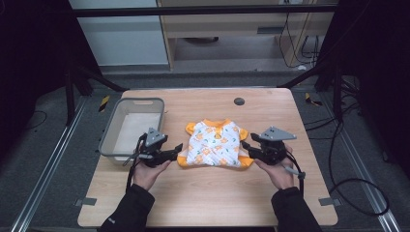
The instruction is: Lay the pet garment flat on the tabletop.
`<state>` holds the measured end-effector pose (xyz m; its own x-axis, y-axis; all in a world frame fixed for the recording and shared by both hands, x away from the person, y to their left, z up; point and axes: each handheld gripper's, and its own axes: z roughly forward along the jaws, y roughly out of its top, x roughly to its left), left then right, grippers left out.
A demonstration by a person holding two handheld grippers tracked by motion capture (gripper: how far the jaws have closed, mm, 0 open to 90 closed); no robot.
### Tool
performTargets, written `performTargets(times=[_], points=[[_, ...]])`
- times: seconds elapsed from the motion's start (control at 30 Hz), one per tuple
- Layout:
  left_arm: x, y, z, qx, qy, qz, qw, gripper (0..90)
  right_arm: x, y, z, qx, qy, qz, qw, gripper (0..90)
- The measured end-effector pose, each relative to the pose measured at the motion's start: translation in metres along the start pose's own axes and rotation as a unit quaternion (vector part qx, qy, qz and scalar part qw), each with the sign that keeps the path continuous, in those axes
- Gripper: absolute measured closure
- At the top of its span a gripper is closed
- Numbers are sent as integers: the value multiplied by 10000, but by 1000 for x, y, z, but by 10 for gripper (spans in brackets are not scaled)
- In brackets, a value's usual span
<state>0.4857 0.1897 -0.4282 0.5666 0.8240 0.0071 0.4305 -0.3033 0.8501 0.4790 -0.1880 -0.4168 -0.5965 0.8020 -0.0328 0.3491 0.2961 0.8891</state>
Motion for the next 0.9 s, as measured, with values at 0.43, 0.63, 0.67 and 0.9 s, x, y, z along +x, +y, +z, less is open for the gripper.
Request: performTargets(times=[0.43, 0.63, 0.67, 0.9], points=[[-14, -37, 23, 706, -233, 350, 9966, 373, 10, -58, 6, 620, 269, -68, 9977, 446], [-24, -41, 40, 978, -288, 625, 9928, 433, 17, -67, 27, 932, 397, -230, 9946, 485], [-24, -41, 41, 984, -308, 630, 9927, 433, 17, -67, 27, 932, 397, -230, 9946, 485], [-27, -45, 51, 1190, -478, 673, 9895, 621, 21, -69, 46, 1158, 525, -391, 9911, 578]])
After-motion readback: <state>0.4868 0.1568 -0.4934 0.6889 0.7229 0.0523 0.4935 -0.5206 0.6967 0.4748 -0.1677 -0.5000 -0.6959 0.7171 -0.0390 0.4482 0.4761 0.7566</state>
